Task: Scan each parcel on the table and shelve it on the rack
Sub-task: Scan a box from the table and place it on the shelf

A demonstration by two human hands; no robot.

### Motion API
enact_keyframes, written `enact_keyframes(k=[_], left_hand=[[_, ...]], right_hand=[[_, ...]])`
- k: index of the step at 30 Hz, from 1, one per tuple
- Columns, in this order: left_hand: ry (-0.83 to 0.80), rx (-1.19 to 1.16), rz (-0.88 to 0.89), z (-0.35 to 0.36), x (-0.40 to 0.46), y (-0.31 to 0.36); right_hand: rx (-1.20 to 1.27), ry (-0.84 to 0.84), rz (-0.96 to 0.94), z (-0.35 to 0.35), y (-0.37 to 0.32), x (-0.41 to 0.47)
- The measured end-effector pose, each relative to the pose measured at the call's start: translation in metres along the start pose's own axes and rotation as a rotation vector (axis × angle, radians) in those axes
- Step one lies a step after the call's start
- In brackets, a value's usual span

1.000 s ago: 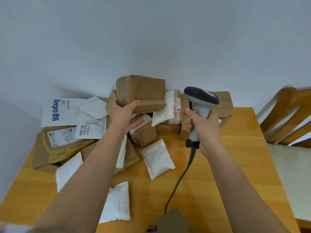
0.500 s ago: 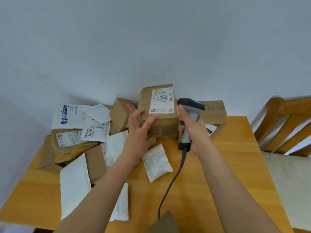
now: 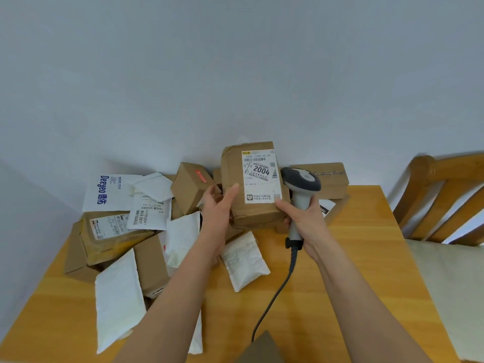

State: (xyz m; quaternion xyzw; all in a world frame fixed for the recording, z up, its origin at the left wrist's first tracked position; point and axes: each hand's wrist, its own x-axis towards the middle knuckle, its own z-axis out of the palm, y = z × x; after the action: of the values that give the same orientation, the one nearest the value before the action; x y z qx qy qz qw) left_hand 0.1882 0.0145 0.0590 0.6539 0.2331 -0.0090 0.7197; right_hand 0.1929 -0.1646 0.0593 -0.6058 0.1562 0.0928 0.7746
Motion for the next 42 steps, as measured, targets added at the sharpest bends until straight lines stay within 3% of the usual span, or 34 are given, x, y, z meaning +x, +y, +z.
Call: enact_keyframes(k=[3, 6, 13, 18, 21, 29, 42], left_hand=[[-0.137, -0.052, -0.193, -0.011, -0.002, -0.002], [-0.129, -0.152, -0.256, -0.018, -0.002, -0.012], [0.136, -0.169, -0.206, -0.025, 0.0, -0.044], [0.345, 0.002, -0.162, -0.036, 0.008, -0.054], [0.414, 0.118, -0.12, -0.041, 0.013, -0.055], [0.437, 0.22, -0.027, -0.046, 0.014, -0.047], [0.402, 0.244, -0.054, -0.051, 0.011, -0.054]], right_hand=[[-0.065, -0.061, -0.053, -0.003, -0.001, -0.004], [-0.132, -0.106, -0.054, -0.003, 0.003, -0.005], [-0.288, -0.08, -0.036, 0.008, 0.01, -0.013], [-0.154, -0.294, 0.131, 0.019, -0.008, -0.027], [-0.14, -0.406, 0.113, 0.026, -0.019, -0.038], [-0.218, -0.44, 0.057, 0.038, -0.036, -0.05], [-0.185, -0.361, 0.042, 0.036, -0.045, -0.064]])
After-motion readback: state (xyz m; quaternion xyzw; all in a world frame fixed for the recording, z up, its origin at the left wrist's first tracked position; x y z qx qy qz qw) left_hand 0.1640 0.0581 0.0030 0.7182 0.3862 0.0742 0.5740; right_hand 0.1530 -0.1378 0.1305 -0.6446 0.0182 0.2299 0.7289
